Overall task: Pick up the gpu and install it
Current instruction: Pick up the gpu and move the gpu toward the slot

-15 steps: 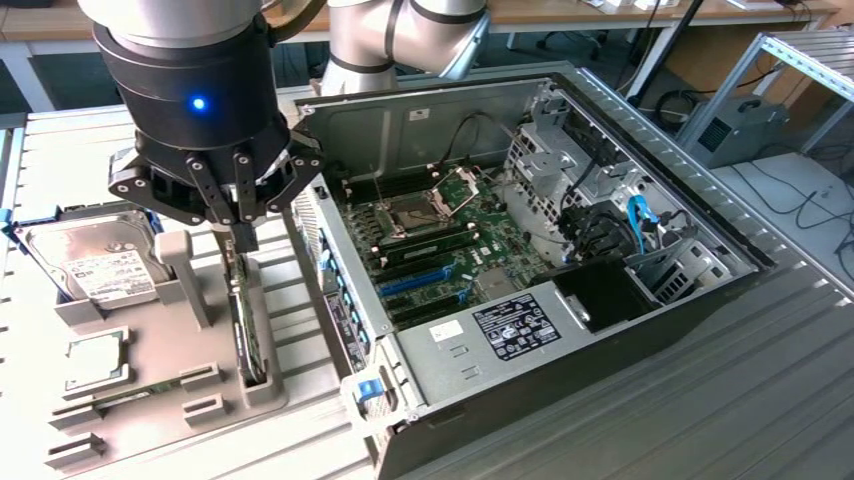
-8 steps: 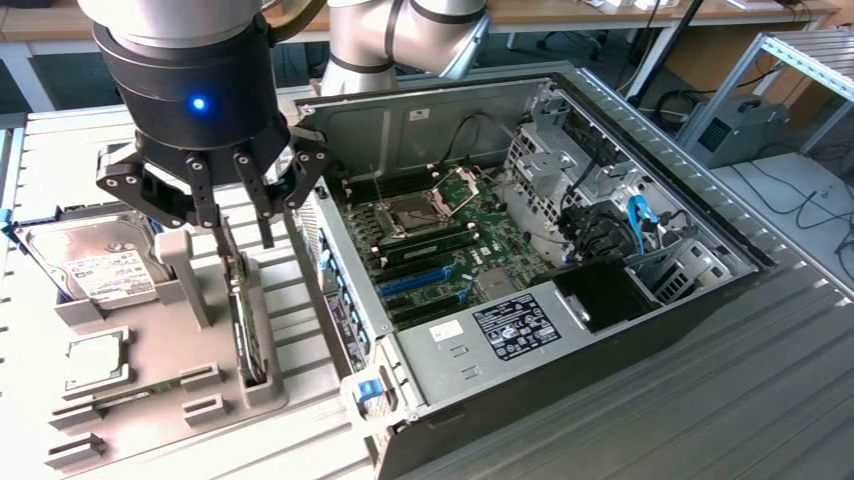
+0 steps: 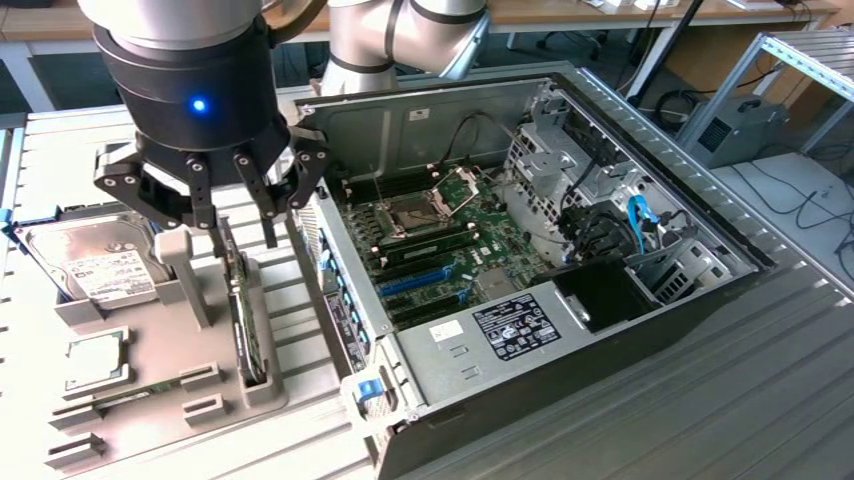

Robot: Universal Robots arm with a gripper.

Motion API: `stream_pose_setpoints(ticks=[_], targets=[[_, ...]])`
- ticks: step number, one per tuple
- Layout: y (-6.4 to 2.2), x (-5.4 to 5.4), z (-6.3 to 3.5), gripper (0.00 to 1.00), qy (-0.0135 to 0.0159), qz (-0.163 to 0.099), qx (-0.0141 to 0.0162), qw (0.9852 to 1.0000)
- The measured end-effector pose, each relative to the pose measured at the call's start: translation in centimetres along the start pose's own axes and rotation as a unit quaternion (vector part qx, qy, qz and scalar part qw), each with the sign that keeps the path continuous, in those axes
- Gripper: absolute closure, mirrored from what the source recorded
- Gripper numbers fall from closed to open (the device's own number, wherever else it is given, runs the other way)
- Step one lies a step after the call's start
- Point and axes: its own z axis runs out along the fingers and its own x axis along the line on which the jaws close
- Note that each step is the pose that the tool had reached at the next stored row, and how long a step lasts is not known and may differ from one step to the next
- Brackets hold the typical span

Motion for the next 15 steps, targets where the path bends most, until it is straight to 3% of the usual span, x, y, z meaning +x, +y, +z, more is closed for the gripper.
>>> stream_pose_setpoints(ticks=[15], targets=[[0.1,0.3,1.89,0.58,0.0001,0.001,0.0001,1.0]])
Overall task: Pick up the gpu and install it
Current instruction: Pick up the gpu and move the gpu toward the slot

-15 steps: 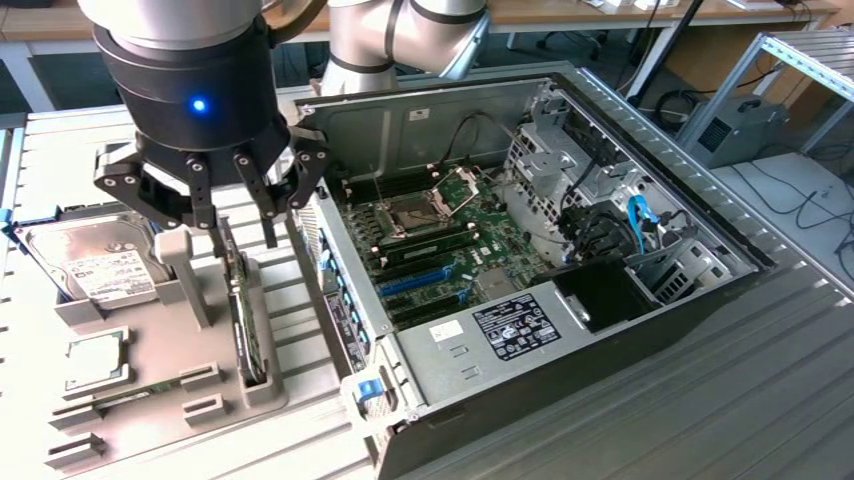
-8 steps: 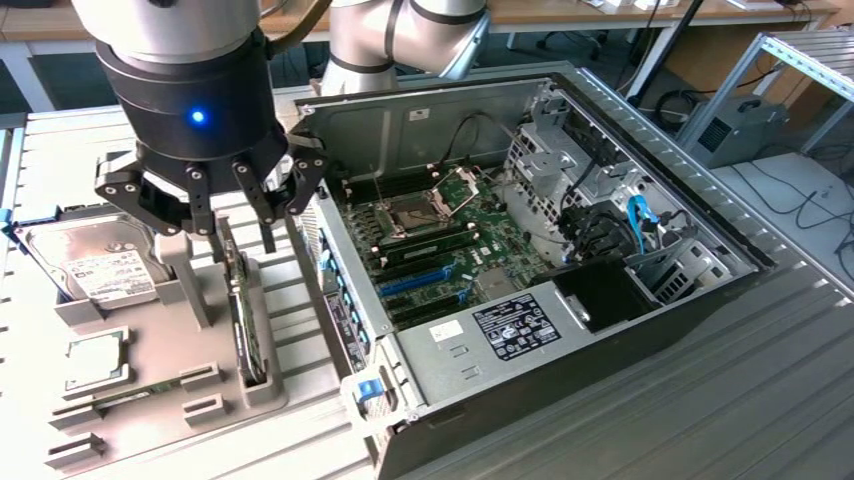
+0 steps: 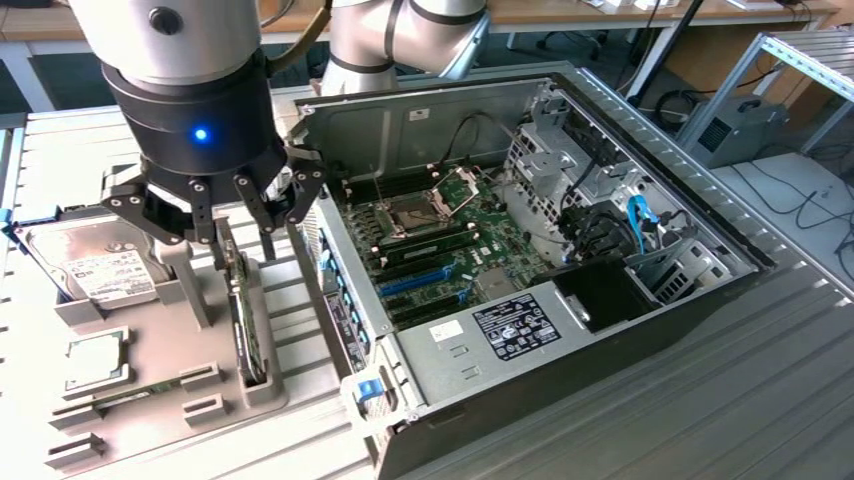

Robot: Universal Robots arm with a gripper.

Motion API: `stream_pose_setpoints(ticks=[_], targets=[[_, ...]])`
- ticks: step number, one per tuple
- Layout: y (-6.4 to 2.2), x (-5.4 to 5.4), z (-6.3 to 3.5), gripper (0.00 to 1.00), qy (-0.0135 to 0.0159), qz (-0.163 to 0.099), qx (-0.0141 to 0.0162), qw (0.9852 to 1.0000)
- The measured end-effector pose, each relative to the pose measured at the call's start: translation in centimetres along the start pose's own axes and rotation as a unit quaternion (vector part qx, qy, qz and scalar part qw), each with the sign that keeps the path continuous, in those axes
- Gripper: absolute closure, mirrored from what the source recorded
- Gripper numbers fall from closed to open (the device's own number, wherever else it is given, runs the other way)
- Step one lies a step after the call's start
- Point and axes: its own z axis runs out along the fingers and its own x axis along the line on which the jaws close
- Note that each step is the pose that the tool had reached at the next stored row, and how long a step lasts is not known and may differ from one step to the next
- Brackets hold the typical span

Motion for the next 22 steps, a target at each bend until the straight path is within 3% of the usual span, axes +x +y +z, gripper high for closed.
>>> stream_pose_setpoints(ticks=[22], targets=[[-0.09,1.1,1.39,0.58,0.0,0.001,0.0001,1.0]])
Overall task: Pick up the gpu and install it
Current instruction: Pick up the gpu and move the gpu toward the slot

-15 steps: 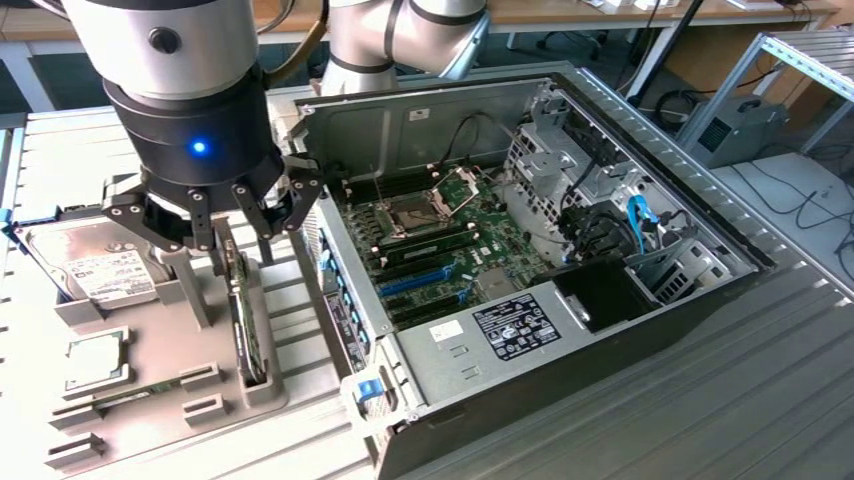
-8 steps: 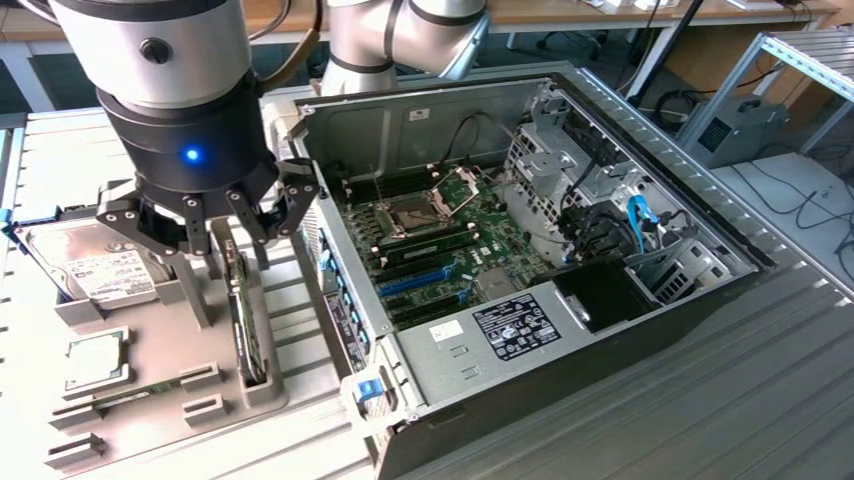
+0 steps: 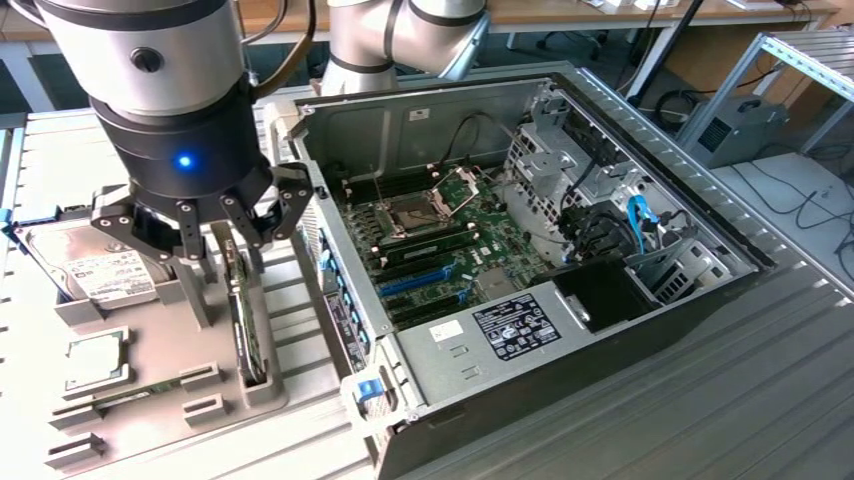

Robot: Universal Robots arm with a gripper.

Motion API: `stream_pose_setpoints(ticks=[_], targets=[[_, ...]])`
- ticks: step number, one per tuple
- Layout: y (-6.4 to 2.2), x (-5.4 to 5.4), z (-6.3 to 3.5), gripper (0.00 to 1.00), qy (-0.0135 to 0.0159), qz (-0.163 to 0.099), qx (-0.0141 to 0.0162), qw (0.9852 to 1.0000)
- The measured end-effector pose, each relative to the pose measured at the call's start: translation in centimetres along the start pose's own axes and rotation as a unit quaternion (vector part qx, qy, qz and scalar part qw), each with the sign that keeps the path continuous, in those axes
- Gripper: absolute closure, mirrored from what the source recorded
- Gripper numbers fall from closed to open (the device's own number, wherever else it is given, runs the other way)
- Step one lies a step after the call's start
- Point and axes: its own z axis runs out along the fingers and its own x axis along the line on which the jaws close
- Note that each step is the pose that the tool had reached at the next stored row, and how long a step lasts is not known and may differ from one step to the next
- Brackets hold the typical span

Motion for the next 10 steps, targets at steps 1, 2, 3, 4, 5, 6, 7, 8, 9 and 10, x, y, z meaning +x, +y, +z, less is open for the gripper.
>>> stream_pose_setpoints(ticks=[1,2,3,4,5,6,7,8,9,10], targets=[[0.0,0.02,0.03,0.58,0.0,0.0,0.0,1.0],[0.0,0.04,0.06,0.58,0.0,0.0,0.0,1.0],[0.0,0.05,0.12,0.58,0.0,0.0,0.0,1.0],[0.0,0.06,0.17,0.58,0.0,0.0,0.0,1.0],[0.0,0.06,0.21,0.58,0.0,0.0,0.0,1.0],[0.01,0.06,0.25,0.58,0.0,0.0,0.0,1.0],[0.02,0.07,0.3,0.58,0.0,0.0,0.0,1.0],[0.05,0.08,0.37,0.58,-0.0001,0.0,-0.0001,1.0],[0.1,0.09,0.4,0.58,-0.0001,0.0,-0.0001,1.0],[0.16,0.09,0.43,0.58,0.0,0.0,-0.0001,1.0]])
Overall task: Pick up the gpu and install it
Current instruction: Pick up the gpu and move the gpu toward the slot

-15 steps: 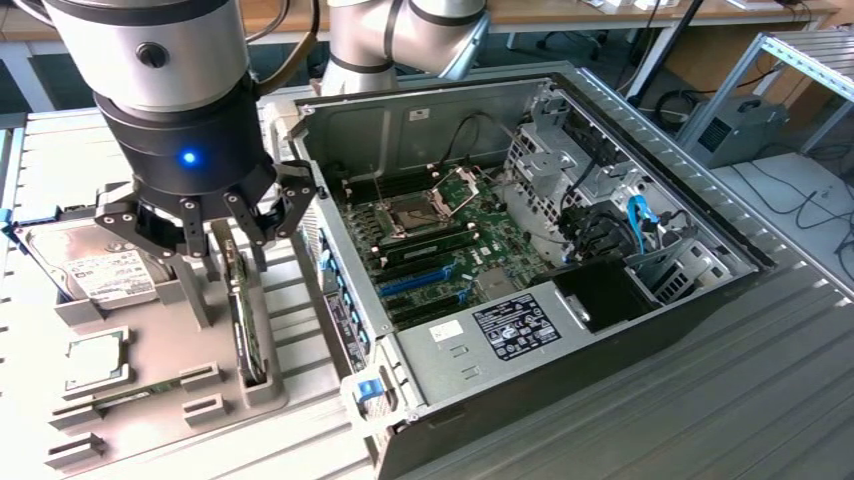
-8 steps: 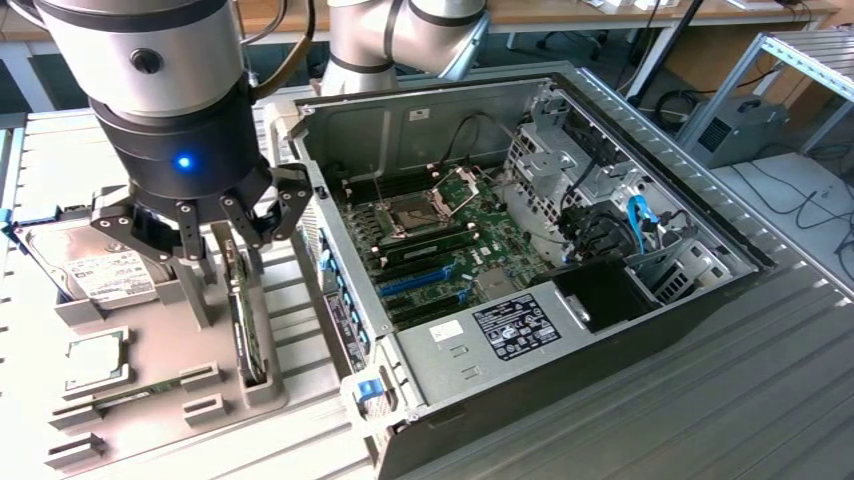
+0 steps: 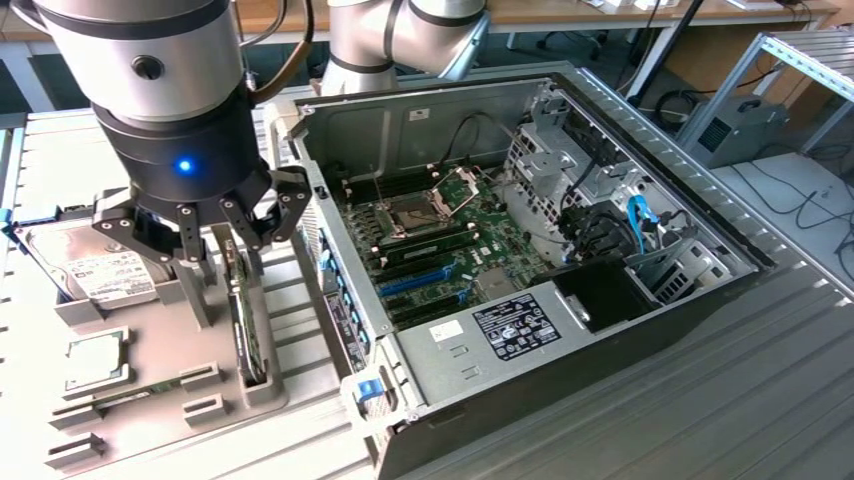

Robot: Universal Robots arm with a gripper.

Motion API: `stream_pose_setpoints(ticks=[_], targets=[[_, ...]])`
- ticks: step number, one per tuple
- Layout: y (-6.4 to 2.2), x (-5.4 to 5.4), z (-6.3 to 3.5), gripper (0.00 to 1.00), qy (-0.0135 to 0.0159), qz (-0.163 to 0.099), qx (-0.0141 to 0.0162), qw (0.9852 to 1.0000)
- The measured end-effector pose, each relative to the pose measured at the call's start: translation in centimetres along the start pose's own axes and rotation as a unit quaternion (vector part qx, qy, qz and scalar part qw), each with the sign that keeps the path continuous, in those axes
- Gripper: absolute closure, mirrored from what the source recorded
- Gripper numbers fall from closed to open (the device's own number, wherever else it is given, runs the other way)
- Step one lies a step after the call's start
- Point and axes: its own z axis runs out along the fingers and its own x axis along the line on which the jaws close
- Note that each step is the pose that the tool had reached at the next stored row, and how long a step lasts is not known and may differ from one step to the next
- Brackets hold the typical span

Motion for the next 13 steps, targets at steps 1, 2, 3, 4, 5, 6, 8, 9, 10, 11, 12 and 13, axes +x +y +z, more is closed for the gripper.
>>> stream_pose_setpoints(ticks=[1,2,3,4,5,6,8,9,10,11,12,13], targets=[[0.07,0.0,0.05,0.58,0.0,0.0,0.0,1.0],[0.13,0.01,0.08,0.58,0.0,0.0,0.0,1.0],[0.18,0.01,0.11,0.58,0.0,0.0,0.0,1.0],[0.22,0.01,0.13,0.58,0.0,0.0,0.0,1.0],[0.27,0.01,0.16,0.58,0.0,0.0,0.0,1.0],[0.31,0.02,0.19,0.58,0.0,0.0,0.0,1.0],[0.39,0.03,0.24,0.58,0.0,0.0,0.0,1.0],[0.44,0.03,0.28,0.58,0.0,0.0,0.0,1.0],[0.49,0.04,0.31,0.58,0.0,0.0,0.0001,1.0],[0.53,0.04,0.34,0.58,0.0,0.0,0.0,1.0],[0.55,0.05,0.38,0.58,0.0,0.0,0.0,1.0],[0.61,0.05,0.41,0.58,0.0,0.0,0.0,1.0]])
